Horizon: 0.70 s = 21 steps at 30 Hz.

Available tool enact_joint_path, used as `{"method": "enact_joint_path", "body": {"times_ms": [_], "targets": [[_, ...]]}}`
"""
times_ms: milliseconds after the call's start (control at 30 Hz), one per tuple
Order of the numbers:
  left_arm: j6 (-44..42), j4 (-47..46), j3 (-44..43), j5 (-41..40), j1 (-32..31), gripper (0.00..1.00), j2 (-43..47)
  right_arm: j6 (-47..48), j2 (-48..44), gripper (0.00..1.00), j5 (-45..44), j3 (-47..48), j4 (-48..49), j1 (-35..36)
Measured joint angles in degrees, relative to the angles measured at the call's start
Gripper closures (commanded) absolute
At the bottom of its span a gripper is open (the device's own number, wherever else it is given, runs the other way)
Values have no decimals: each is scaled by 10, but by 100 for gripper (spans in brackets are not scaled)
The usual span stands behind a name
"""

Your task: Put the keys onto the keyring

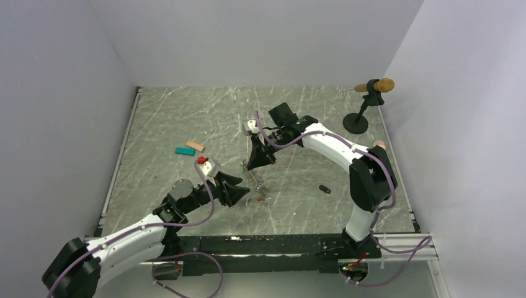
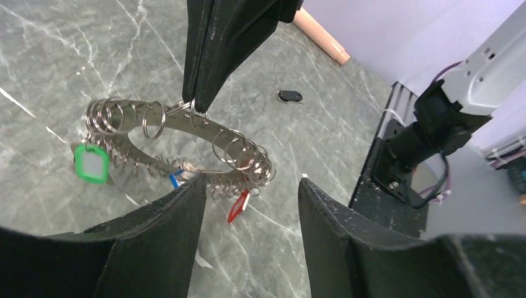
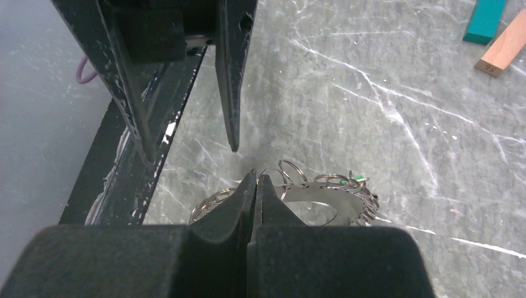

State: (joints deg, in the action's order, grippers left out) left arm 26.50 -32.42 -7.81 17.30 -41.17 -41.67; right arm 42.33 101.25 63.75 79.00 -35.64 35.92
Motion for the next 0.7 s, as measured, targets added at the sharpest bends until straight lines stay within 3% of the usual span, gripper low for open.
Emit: {"method": "enact_joint_path", "body": {"times_ms": [267, 700], "targets": [[-54, -110, 2, -38, -13, 42, -83, -10, 0, 100, 14, 0, 9, -2], [-63, -149, 3, -83, -13, 50, -102, -10, 0, 100, 20, -3, 9, -2]]}}
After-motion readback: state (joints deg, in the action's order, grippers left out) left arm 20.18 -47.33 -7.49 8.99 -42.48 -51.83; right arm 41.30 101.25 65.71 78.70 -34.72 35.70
